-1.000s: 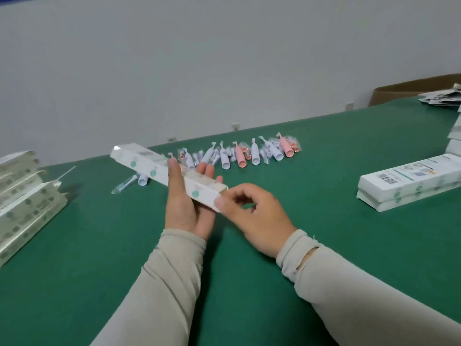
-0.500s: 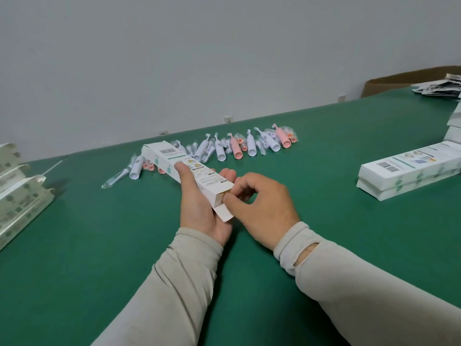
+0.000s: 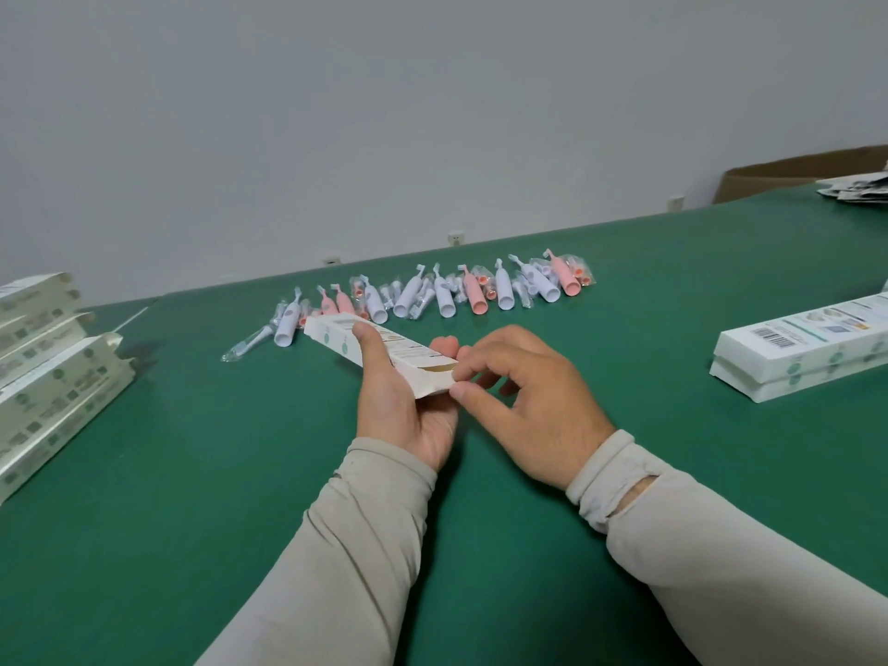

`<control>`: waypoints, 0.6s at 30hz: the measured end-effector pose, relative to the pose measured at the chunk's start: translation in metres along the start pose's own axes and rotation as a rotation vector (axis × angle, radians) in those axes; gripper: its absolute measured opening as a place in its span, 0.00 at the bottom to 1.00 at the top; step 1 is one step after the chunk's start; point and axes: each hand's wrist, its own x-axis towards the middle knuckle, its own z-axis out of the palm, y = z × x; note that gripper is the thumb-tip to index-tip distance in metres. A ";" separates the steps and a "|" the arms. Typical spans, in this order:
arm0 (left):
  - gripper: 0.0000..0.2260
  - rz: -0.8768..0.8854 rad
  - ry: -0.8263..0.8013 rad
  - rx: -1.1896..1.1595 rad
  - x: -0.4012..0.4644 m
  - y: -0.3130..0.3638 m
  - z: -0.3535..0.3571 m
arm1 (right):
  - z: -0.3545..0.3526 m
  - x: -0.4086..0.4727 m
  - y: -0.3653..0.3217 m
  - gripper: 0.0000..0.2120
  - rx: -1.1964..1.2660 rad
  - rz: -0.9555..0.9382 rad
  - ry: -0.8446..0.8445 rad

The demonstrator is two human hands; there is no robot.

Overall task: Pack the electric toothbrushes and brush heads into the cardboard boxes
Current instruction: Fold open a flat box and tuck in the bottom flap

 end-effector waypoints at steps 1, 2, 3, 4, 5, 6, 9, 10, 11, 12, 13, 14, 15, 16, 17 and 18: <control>0.31 -0.004 0.003 0.007 0.000 0.000 0.000 | 0.000 0.000 0.001 0.03 0.001 0.000 0.002; 0.30 -0.010 0.008 0.011 0.000 0.000 0.000 | 0.000 0.000 0.002 0.03 -0.002 -0.002 0.002; 0.30 -0.014 0.012 0.014 -0.001 0.000 0.001 | 0.000 0.000 0.002 0.03 -0.008 -0.004 0.001; 0.30 -0.017 0.013 0.015 -0.003 0.000 0.002 | 0.000 0.001 0.002 0.03 -0.015 -0.006 0.000; 0.31 -0.020 0.011 0.016 -0.003 0.000 0.003 | 0.000 0.001 0.003 0.03 -0.023 -0.008 -0.003; 0.31 -0.022 0.011 0.018 -0.004 0.000 0.003 | -0.001 0.001 0.003 0.03 -0.028 -0.009 -0.006; 0.32 -0.026 -0.002 0.023 -0.004 -0.001 0.003 | -0.003 0.001 0.002 0.03 -0.039 -0.018 -0.008; 0.33 -0.031 -0.018 0.032 -0.003 -0.002 0.003 | -0.003 0.001 0.001 0.03 -0.042 -0.024 -0.006; 0.34 -0.039 -0.044 0.045 -0.003 -0.003 0.002 | -0.004 0.001 0.000 0.02 -0.046 -0.028 0.002; 0.34 -0.049 -0.076 0.062 -0.003 -0.004 0.002 | -0.005 0.001 0.000 0.02 -0.056 -0.028 0.022; 0.35 -0.065 -0.109 0.076 -0.003 -0.005 0.002 | -0.006 0.001 0.000 0.04 -0.077 -0.018 0.052; 0.35 -0.087 -0.132 0.088 -0.004 -0.005 0.002 | -0.008 0.001 0.000 0.06 -0.108 0.005 0.082; 0.36 -0.103 -0.144 0.107 -0.005 -0.006 0.002 | -0.010 0.002 0.001 0.08 -0.138 0.031 0.100; 0.35 -0.107 -0.147 0.145 -0.005 -0.005 0.001 | -0.011 0.002 0.002 0.09 -0.156 0.054 0.096; 0.33 -0.099 -0.143 0.200 -0.004 -0.005 0.001 | -0.012 0.003 0.004 0.09 -0.151 0.073 0.073; 0.30 -0.062 -0.126 0.292 -0.005 -0.004 0.000 | -0.012 0.004 0.006 0.08 -0.109 0.095 0.044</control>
